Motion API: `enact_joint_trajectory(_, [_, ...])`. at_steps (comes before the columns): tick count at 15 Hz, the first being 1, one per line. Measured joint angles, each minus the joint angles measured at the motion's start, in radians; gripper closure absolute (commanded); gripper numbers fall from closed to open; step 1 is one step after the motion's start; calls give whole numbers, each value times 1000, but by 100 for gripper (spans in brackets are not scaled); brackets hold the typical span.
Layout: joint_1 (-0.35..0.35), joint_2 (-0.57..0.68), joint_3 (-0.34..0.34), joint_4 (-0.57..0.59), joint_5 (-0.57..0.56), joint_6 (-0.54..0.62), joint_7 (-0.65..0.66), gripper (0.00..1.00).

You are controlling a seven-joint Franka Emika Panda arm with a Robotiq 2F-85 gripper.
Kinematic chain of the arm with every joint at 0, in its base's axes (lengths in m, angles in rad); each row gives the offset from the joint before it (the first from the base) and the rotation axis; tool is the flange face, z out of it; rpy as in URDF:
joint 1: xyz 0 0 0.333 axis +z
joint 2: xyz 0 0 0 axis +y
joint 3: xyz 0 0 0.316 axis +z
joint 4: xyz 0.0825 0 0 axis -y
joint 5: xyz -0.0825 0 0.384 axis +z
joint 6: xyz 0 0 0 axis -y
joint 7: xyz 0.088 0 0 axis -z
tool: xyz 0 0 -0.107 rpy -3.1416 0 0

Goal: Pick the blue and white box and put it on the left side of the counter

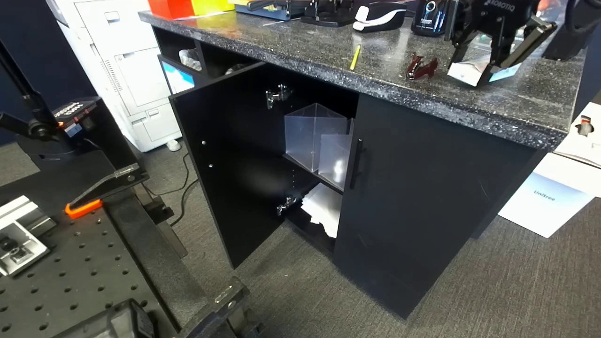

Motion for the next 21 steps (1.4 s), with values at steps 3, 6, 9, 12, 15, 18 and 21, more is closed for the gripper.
enact_joint_trajectory(3, [52,-44,-2,0,-4,-83,6,67])
enact_joint_trajectory(6, [131,-96,-1,0,-9,-180,14,67])
enact_joint_trajectory(9, [220,-126,-1,-5,-34,-251,29,67])
enact_joint_trajectory(12, [302,-124,-1,-13,-58,-286,26,67])
enact_joint_trajectory(15, [363,-97,-1,-12,-92,-295,-7,67])
enact_joint_trajectory(18, [400,-66,-2,-10,-123,-286,-54,67])
enact_joint_trajectory(21, [413,-40,-3,-8,-144,-264,-89,67])
